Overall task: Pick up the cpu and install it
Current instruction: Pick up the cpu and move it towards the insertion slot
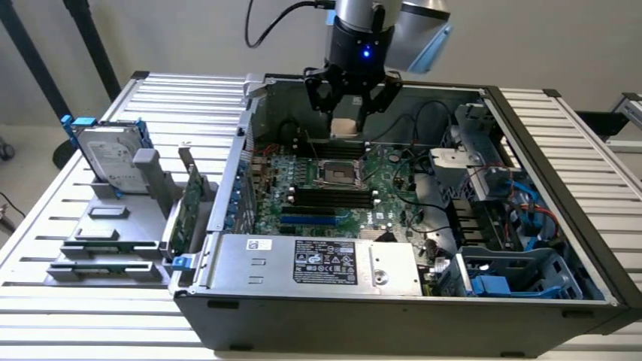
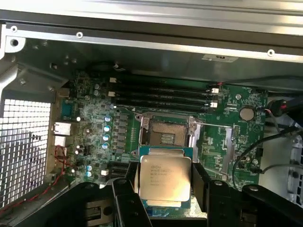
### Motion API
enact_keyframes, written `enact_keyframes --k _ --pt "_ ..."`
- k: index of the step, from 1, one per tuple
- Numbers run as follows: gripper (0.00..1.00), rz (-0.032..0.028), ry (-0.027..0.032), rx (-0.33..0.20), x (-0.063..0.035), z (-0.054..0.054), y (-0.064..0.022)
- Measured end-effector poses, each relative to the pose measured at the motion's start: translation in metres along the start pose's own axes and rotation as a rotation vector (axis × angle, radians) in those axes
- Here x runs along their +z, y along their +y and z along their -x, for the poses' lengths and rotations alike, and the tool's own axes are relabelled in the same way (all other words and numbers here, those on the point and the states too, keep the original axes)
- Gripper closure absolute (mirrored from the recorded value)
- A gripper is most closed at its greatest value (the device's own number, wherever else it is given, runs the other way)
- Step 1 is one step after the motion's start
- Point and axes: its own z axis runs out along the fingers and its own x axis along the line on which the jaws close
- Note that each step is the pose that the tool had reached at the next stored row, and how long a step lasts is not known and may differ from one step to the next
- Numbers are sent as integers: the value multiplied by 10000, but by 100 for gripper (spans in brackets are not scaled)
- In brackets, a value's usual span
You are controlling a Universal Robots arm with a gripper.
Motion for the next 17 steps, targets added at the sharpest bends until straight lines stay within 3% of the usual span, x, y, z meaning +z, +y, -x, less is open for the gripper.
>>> enact_keyframes --k 12,17 --pt "45 5 -15 161 229 21 129" --pt "45 5 -13 190 280 38 135"
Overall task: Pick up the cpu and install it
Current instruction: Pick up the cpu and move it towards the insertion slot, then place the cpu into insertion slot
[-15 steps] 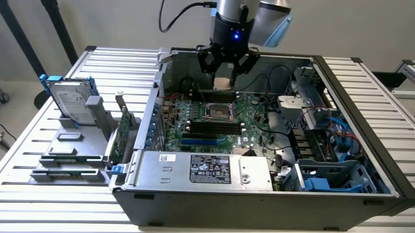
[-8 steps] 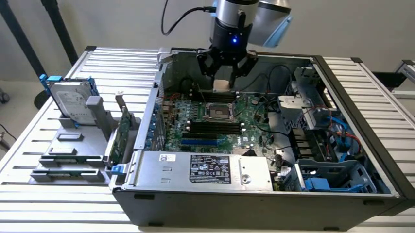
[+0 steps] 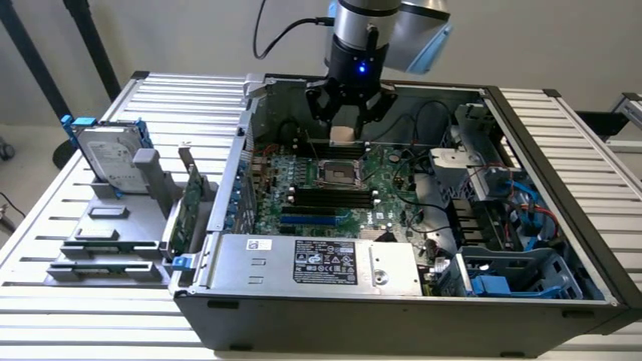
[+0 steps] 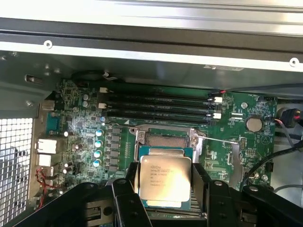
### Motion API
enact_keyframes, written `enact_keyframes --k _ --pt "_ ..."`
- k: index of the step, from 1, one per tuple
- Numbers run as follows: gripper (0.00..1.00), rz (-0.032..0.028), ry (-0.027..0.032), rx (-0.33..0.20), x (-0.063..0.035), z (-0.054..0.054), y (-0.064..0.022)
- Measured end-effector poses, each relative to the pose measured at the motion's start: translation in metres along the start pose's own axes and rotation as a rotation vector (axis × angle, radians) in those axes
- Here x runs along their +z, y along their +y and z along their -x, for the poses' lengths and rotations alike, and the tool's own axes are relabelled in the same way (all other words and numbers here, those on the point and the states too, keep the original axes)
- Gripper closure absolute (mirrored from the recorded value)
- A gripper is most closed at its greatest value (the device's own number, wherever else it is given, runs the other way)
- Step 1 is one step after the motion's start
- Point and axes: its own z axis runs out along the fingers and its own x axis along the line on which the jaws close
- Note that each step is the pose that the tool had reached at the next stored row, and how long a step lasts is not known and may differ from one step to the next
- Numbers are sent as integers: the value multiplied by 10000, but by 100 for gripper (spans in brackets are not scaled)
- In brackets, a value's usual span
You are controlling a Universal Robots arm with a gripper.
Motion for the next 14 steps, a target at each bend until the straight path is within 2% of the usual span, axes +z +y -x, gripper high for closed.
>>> enact_keyframes --k 14 --pt "45 3 -3 23 5 -2 0"
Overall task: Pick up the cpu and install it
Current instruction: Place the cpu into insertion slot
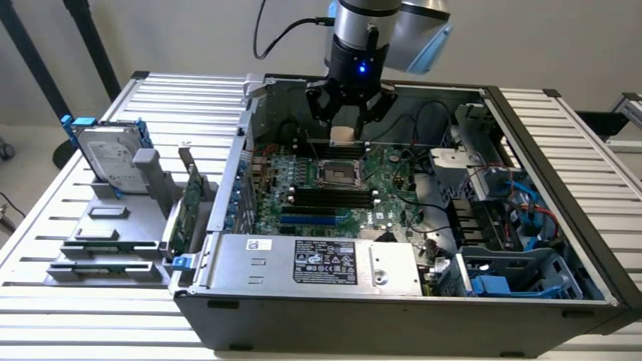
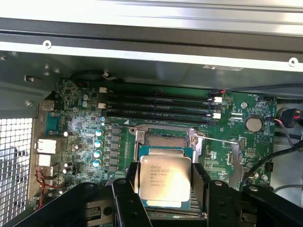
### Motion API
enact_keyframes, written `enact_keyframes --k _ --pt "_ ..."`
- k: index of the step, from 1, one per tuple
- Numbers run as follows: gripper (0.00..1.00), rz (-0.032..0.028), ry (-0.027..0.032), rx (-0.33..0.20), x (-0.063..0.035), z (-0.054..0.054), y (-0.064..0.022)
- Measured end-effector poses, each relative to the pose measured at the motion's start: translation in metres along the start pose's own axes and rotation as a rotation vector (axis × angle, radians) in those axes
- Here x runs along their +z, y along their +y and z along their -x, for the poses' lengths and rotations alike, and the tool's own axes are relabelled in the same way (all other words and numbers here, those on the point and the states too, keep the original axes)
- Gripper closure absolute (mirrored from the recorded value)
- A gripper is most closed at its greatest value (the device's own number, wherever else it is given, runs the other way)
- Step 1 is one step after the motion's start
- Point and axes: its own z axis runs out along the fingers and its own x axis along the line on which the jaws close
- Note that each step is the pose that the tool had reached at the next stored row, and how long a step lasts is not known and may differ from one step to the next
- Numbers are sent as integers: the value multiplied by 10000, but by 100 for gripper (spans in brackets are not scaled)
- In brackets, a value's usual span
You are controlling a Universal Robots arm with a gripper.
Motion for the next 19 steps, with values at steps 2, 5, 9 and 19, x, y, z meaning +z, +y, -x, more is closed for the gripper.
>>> enact_keyframes --k 2,5,9,19 --pt "45 10 -27 290 8 0 -1" --pt "45 26 -76 833 25 1 -2" --pt "45 50 -144 1572 50 1 -5" --pt "45 109 -309 3378 139 4 -13"
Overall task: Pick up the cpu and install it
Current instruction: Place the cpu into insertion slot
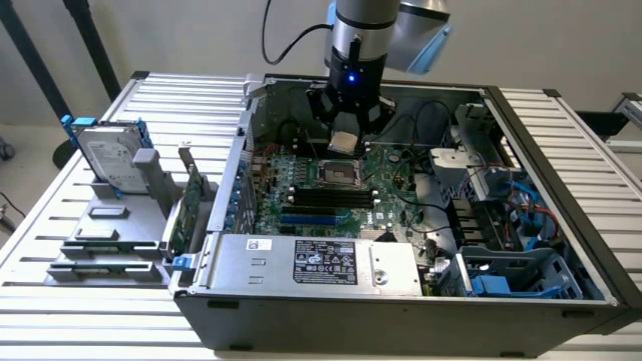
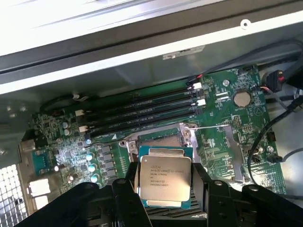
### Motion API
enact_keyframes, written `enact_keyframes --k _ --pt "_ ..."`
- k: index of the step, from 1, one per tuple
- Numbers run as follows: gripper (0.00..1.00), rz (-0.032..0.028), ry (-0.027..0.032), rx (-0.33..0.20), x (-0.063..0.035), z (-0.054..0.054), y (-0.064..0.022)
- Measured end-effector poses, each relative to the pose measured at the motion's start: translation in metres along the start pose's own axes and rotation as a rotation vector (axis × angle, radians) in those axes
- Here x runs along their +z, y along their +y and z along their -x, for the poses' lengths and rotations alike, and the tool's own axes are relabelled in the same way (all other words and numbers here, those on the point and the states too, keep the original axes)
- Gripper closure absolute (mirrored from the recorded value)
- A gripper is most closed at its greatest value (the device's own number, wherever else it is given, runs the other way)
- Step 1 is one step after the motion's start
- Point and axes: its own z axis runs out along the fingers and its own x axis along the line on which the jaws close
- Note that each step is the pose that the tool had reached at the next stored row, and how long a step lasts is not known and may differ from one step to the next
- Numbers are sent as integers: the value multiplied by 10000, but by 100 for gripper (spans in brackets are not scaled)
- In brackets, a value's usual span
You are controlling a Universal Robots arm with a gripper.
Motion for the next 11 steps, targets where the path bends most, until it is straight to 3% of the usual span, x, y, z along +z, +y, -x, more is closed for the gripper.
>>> enact_keyframes --k 11 --pt "45 65 -183 1991 110 4 -10"
